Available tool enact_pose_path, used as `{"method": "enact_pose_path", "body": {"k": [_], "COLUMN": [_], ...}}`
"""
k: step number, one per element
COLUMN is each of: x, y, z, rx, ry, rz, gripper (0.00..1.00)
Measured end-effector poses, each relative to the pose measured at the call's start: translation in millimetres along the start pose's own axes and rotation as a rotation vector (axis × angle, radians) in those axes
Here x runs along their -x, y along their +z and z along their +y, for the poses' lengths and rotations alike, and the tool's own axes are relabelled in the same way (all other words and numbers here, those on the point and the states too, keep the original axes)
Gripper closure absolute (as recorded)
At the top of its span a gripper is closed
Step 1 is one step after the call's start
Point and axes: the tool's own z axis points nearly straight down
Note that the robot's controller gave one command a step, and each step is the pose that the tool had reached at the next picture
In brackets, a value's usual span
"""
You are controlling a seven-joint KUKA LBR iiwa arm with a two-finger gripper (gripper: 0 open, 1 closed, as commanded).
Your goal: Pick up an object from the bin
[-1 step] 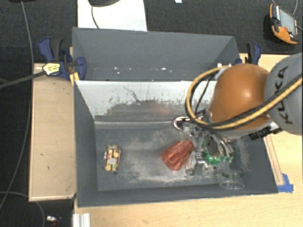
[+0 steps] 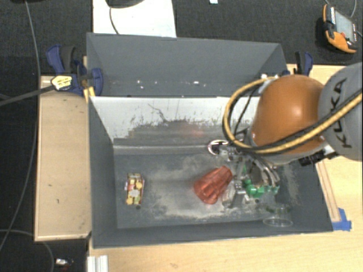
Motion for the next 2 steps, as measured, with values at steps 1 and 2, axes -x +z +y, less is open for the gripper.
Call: {"method": "enact_pose_path", "body": {"k": [1,2], "x": [50.7,54.0], "y": [114.5,59.7], "z": [-18.6,-18.1], "rx": [0.0,-0.001], "ry": [-0.209,-0.237], "rz": [-0.002,-0.012], "gripper": [0.0,0.0]}}
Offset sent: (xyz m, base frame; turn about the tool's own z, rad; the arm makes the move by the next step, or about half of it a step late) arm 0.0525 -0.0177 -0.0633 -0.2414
